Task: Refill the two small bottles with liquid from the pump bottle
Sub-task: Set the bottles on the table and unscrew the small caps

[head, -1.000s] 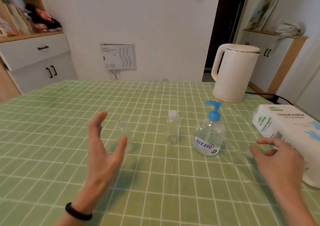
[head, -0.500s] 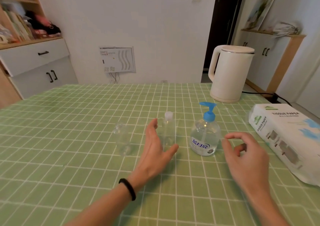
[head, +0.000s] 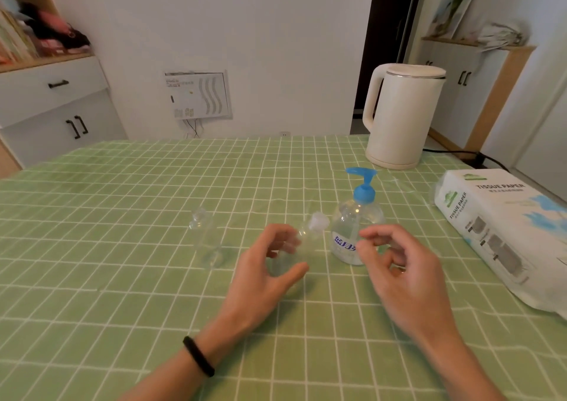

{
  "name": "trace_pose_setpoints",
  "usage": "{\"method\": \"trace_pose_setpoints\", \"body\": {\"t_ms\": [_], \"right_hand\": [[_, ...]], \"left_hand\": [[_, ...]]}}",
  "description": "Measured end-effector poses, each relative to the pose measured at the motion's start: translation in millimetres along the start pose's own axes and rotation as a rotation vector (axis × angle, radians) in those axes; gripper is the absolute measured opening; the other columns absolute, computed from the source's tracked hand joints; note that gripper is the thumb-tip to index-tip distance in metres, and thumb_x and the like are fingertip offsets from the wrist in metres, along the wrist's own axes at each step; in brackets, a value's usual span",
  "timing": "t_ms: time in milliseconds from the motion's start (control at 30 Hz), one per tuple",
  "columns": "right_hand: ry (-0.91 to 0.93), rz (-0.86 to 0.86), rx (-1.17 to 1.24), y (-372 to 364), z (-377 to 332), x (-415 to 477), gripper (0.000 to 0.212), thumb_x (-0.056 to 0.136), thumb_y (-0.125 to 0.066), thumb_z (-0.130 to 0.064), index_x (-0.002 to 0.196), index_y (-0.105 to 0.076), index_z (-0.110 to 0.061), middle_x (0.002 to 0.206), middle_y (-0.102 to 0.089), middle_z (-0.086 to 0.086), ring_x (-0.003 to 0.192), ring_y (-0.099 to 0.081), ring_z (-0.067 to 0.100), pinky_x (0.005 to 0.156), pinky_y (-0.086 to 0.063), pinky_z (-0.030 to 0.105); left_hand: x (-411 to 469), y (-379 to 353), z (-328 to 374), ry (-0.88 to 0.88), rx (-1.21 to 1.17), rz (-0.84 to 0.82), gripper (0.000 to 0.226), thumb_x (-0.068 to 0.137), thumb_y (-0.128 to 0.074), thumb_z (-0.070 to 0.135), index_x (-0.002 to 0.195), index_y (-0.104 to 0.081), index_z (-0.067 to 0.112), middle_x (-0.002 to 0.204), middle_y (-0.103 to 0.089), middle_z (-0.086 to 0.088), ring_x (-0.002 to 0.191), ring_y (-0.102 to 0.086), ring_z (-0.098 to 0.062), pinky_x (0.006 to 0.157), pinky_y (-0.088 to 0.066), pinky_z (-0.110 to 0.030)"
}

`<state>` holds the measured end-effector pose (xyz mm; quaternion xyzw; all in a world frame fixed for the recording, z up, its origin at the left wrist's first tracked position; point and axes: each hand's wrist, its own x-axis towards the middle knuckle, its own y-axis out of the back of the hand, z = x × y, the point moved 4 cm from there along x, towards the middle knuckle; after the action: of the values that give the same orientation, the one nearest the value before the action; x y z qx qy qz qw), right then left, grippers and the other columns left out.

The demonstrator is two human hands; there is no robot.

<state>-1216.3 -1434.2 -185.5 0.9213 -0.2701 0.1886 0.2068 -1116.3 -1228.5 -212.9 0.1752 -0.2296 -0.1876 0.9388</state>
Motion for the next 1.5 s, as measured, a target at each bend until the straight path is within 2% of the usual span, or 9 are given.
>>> {"method": "trace_pose_setpoints", "body": {"t_ms": [133,267,567,667,800,933,1133,1300,1500], "right_hand": [[-0.052,-0.232,0.053,-20,4,-10,0.038,0.085,-0.07,-0.06,0.117,-0.07,-0.038,0.09,-0.073,-0.013,0.055,-0.05,0.003,0.054,-0.044,0.014],[-0.02,-0.277,0.068,-28,2,-14,0.043,0.084,-0.069,-0.073,0.11,-0.072,-0.039,0.078,-0.068,-0.012,0.058,-0.049,0.001,0.056,-0.042,0.012],[-0.019,-0.314,0.045,-28,1,-12,0.008,0.094,-0.075,-0.036,0.099,-0.072,-0.031,0.083,-0.069,0.0,0.075,-0.063,0.018,0.067,-0.052,0.025],[0.025,-0.368,0.045,-26,-3,-13,0.018,0.099,-0.074,-0.02,0.106,-0.07,-0.036,0.095,-0.071,-0.006,0.087,-0.067,0.014,0.071,-0.053,0.02],[-0.042,-0.371,0.058,-27,0,-12,0.035,0.098,-0.073,-0.033,0.126,-0.062,-0.051,0.112,-0.07,-0.012,0.094,-0.069,0.009,0.068,-0.052,0.015],[-0.07,-0.378,0.003,-24,5,-12,0.062,0.096,-0.075,-0.015,0.137,-0.05,-0.055,0.114,-0.065,-0.022,0.088,-0.068,0.008,0.065,-0.053,0.019],[-0.074,-0.382,-0.051,-22,5,-11,0.061,0.097,-0.073,-0.016,0.138,-0.053,-0.056,0.118,-0.063,-0.026,0.077,-0.066,0.005,0.061,-0.052,0.02],[-0.09,-0.366,-0.008,-22,4,-13,0.042,0.094,-0.076,-0.044,0.134,-0.062,-0.047,0.108,-0.068,-0.022,0.065,-0.06,0.001,0.058,-0.045,0.012],[-0.014,-0.335,-0.103,-22,1,-13,0.028,0.098,-0.073,-0.017,0.115,-0.072,-0.04,0.103,-0.071,-0.018,0.072,-0.062,0.007,0.057,-0.042,0.01]], "left_hand": [[-20,13,6,-0.035,0.044,-0.048,0.046,0.08,-0.083,0.034,0.123,-0.067,0.035,0.118,-0.067,0.025,0.11,-0.065,-0.004,0.094,-0.047,-0.011],[-25,21,4,-0.024,0.069,-0.091,0.051,0.077,-0.089,0.026,0.123,-0.072,0.037,0.119,-0.064,0.025,0.109,-0.065,-0.004,0.097,-0.046,-0.009],[-25,24,-2,0.012,0.031,-0.113,0.051,0.069,-0.088,0.042,0.117,-0.073,0.034,0.113,-0.073,0.025,0.104,-0.069,-0.002,0.091,-0.053,-0.012],[-26,24,-4,0.038,-0.014,-0.125,0.051,0.068,-0.085,0.05,0.116,-0.074,0.036,0.112,-0.075,0.025,0.105,-0.071,0.0,0.093,-0.054,-0.014],[-25,23,-7,0.043,-0.019,-0.125,0.05,0.069,-0.085,0.049,0.117,-0.073,0.038,0.114,-0.076,0.024,0.106,-0.072,-0.001,0.096,-0.056,-0.019],[-24,24,-11,0.052,-0.048,-0.11,0.048,0.07,-0.087,0.048,0.115,-0.074,0.041,0.115,-0.076,0.021,0.108,-0.073,-0.004,0.098,-0.057,-0.026],[-25,25,-13,0.048,-0.057,-0.111,0.049,0.071,-0.089,0.048,0.117,-0.073,0.043,0.115,-0.077,0.02,0.109,-0.073,-0.006,0.099,-0.057,-0.029],[-25,24,-15,0.049,-0.052,-0.127,0.049,0.072,-0.088,0.049,0.118,-0.072,0.043,0.116,-0.076,0.019,0.109,-0.073,-0.006,0.099,-0.058,-0.031],[-24,22,-18,0.06,-0.068,-0.142,0.051,0.07,-0.086,0.055,0.118,-0.071,0.046,0.118,-0.076,0.02,0.11,-0.072,-0.005,0.1,-0.057,-0.031]]}}
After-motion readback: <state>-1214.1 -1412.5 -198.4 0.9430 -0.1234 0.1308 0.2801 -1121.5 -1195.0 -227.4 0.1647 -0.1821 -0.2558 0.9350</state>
